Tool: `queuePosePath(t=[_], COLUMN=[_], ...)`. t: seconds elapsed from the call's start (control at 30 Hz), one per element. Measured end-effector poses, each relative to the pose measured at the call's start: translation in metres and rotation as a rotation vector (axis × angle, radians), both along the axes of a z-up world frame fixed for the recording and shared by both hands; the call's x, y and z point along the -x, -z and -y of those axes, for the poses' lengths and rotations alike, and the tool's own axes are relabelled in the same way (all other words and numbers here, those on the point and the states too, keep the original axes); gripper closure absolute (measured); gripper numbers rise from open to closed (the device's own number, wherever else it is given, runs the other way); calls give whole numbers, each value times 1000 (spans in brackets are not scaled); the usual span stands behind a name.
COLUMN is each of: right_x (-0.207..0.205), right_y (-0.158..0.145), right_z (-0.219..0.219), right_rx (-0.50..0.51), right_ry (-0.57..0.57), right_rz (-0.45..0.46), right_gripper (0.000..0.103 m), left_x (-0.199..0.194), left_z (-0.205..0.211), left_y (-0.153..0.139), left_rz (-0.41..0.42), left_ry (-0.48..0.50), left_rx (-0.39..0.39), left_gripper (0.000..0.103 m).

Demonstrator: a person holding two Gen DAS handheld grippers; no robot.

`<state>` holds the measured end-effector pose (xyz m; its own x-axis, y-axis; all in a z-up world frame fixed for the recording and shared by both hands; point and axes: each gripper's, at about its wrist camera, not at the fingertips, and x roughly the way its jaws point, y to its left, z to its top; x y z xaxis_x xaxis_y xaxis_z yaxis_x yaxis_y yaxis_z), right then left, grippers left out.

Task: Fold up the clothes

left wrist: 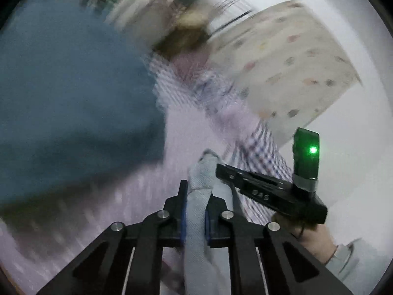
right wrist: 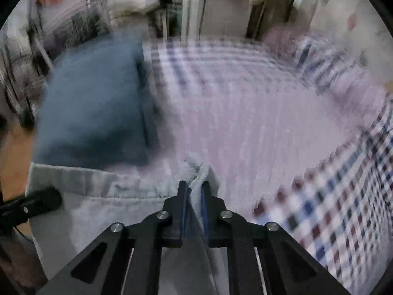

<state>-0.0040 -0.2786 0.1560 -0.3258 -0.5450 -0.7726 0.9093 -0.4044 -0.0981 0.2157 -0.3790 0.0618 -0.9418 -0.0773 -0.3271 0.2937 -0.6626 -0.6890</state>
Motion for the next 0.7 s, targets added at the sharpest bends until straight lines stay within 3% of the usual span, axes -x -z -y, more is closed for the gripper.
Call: queuePosePath(t=[0.07, 0.1, 0.17, 0.2, 0.27, 0.3, 0.43, 0.53, 0.57, 0.7], right_x=[10, 15, 24, 25, 26, 25, 26, 26, 26, 14], right_y=[5, 7, 13, 12, 11, 13, 29, 48, 54, 49], right_z=[1, 1, 5, 4, 3, 5, 10, 14, 16, 17], right_rx=[-43, -64, -120, -101, -71, -78, -152, -207, -220, -255], right_ry=[103, 155, 245, 259, 267, 263, 219, 205, 207, 354], right_rz=[-49, -74, -113, -97, -63, -43, 55, 77, 69, -199], right_gripper=[62, 56, 52, 51, 37, 34, 32, 32, 32, 33], left_x=[1, 5, 12, 13, 11, 10, 9, 11, 10, 9], left_z=[-4, -3, 8, 15, 26, 29, 26, 26, 25, 30], left_y=[3, 9, 33, 43, 55, 60, 65, 66, 65, 62], left_rz=[70, 125, 249, 259, 253, 240, 220, 212, 208, 183], left_ry=[-23, -30, -45, -40, -43, -42, -17, 17, 25, 45], left_rx=[33, 20, -93, -171, -274, -312, -331, -324, -318, -317], left_gripper=[87, 87, 86, 85, 66, 64, 56, 59, 80, 87])
